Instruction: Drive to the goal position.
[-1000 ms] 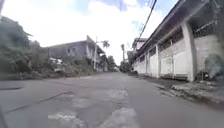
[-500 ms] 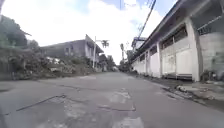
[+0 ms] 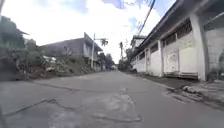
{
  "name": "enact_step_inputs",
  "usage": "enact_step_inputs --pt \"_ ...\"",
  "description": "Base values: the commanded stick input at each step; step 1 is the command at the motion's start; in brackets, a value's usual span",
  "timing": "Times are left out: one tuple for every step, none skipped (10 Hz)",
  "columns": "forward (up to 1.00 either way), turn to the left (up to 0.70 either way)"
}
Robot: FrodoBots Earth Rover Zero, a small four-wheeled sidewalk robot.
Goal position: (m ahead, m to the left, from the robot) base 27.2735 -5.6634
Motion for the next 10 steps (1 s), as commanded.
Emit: enact_step_inputs --pt "0.7 0.0" --pt "0.7 0.0" --pt "0.7 0.0" --pt "0.7 0.0" --pt "0.7 -0.35" --pt "0.7 -0.35" --pt "0.7 -0.35" --pt "0.7 -0.35" --pt "0.7 -0.35" --pt "0.7 -0.19"
